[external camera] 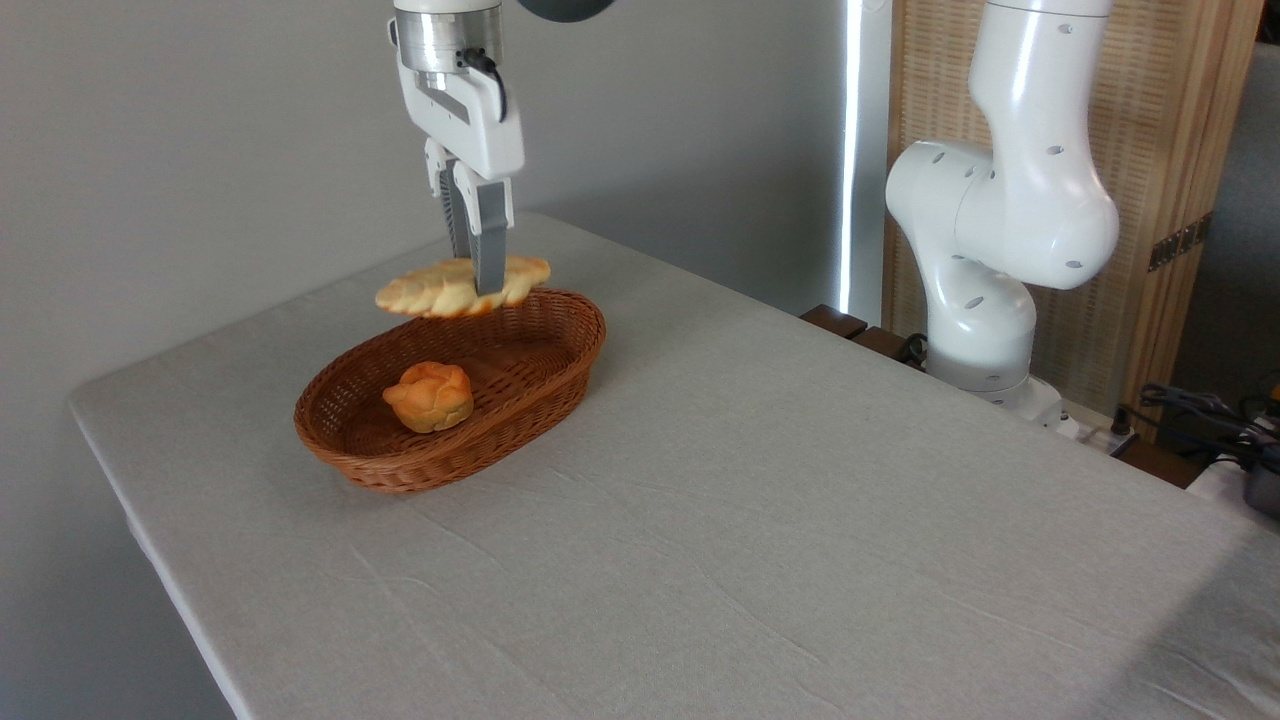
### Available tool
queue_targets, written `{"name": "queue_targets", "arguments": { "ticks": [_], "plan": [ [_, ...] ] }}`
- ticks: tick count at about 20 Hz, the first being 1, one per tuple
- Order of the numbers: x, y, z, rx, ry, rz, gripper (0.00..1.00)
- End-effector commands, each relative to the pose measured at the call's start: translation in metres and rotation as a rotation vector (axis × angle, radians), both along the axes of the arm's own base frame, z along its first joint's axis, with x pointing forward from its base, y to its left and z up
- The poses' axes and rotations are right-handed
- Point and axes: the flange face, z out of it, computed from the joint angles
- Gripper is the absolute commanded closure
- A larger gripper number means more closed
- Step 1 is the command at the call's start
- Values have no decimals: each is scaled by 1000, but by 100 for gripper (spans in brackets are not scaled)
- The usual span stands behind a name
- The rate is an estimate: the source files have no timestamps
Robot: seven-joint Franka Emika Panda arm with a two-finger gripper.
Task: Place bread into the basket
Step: 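Lower the bread roll into the basket onto the round roll and open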
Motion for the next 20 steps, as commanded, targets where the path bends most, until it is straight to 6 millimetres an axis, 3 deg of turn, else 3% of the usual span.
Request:
{"name": "queue_targets", "arguments": {
  "ticks": [1, 4, 10, 11, 13, 14, 20],
  "plan": [
    [-13, -39, -18, 5, 42, -76, 49],
    [-10, -44, -39, 11, 87, -72, 32],
    [5, -49, -67, -57, 154, 127, 29],
    [10, -50, -70, -73, 144, 153, 25],
    [17, -51, -74, -92, 131, 172, 5],
    [20, -49, -74, -97, 128, 182, 0],
    [28, -48, -90, -91, 144, 184, 0]
  ]
}}
